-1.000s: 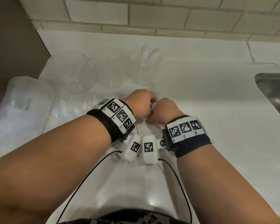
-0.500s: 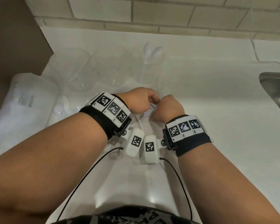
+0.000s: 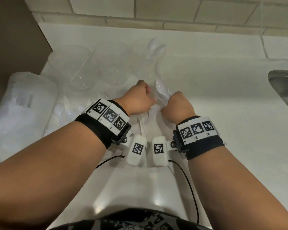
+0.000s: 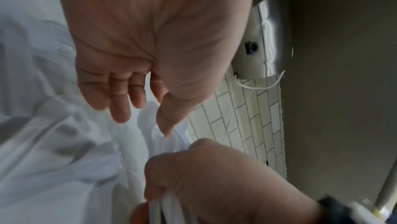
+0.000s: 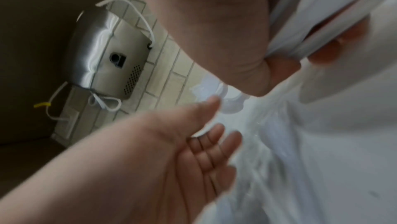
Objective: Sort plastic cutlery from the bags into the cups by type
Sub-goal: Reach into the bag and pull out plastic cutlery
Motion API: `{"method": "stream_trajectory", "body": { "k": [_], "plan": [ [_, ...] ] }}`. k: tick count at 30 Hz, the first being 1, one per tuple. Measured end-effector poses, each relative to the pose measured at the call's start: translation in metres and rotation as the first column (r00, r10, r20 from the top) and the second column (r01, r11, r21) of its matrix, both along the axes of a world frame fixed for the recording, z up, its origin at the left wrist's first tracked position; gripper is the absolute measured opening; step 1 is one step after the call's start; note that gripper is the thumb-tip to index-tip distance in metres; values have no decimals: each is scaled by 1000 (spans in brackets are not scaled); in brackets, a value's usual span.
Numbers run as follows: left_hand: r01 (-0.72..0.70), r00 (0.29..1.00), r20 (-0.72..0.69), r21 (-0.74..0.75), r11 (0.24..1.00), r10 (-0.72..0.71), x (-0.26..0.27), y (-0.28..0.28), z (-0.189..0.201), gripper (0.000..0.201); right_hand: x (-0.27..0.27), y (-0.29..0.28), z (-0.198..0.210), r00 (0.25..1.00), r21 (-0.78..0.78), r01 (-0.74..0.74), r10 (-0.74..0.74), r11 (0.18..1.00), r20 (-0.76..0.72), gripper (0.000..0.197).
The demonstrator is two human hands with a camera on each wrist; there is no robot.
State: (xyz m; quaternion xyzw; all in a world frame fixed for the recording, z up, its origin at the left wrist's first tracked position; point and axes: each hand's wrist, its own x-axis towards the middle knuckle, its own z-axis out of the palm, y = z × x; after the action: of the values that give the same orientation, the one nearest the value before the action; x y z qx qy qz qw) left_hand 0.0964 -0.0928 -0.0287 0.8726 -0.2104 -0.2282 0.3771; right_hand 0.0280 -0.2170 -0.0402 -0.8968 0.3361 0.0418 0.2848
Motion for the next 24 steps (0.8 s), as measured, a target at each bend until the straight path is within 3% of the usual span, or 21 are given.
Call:
{"method": "stream_trajectory", "body": {
  "k": [2,4,7,9,12,14,16,20,22,24],
  "plan": [
    [82,994,64,129,988,-91,-6,3,1,41,-1,-5,4,998,51,-46,44,998,36,40],
    [66,992,100,149,987,-81,-8,5,1,37,-3,-8,8,990,107,-91,79,990,114,36],
    [-95,995,19,-87,992,97,-9,10,2,18,-8,-8,23,945,292,-131,30,947,325,17],
    [-243,959,-218,-307,920,180,-13,11,7,20,-5,-2,37,904,390,-171,-13,905,427,17],
    [-452,762,-642,-430,782,87,-20,17,16,44,10,10,54,825,408,-261,-18,875,565,18],
    [-520,619,-785,-398,756,13,-19,24,18,65,23,18,65,778,425,-309,-31,851,628,26],
    [-537,534,-845,-358,764,-21,-16,31,16,80,34,29,78,716,441,-356,-62,824,695,31],
    [-605,442,-897,-287,743,13,-11,46,20,75,54,48,99,589,439,-432,-122,788,799,38],
    [-665,372,-928,-290,688,-31,-7,52,21,72,62,56,102,568,440,-454,-129,775,813,39],
    [-765,292,-949,-305,567,-116,-2,55,22,66,65,65,99,577,437,-453,-117,777,808,39]
  ]
}}
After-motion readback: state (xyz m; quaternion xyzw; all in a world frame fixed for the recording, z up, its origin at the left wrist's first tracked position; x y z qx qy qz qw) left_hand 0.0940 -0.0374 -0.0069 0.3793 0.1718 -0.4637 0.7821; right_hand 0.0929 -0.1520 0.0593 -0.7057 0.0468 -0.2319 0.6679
